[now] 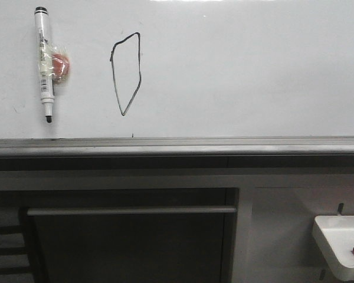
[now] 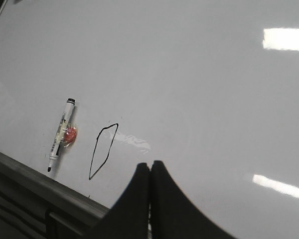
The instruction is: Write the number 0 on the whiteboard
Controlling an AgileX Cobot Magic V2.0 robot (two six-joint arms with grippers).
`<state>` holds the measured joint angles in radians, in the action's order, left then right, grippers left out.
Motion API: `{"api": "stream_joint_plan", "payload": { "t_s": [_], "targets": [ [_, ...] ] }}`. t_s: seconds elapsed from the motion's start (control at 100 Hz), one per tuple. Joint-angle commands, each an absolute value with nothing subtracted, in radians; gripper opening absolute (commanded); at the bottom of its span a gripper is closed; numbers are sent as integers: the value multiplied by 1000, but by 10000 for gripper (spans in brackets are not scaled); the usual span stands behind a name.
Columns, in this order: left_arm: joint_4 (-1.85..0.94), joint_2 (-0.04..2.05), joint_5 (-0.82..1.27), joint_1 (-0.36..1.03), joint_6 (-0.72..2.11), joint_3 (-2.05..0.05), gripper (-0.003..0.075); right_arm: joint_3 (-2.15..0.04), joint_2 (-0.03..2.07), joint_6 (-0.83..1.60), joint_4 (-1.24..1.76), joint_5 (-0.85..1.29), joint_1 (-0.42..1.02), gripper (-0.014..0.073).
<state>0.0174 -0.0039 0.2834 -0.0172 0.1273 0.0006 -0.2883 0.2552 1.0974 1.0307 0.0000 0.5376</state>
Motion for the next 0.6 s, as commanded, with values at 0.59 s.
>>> {"api": "stream_joint_plan", "payload": {
  "t_s": [0.59],
  "targets": [
    [9,-30,220,-20,120,10,-20,-311,261,777,768,-40,535,-67]
  ]
}}
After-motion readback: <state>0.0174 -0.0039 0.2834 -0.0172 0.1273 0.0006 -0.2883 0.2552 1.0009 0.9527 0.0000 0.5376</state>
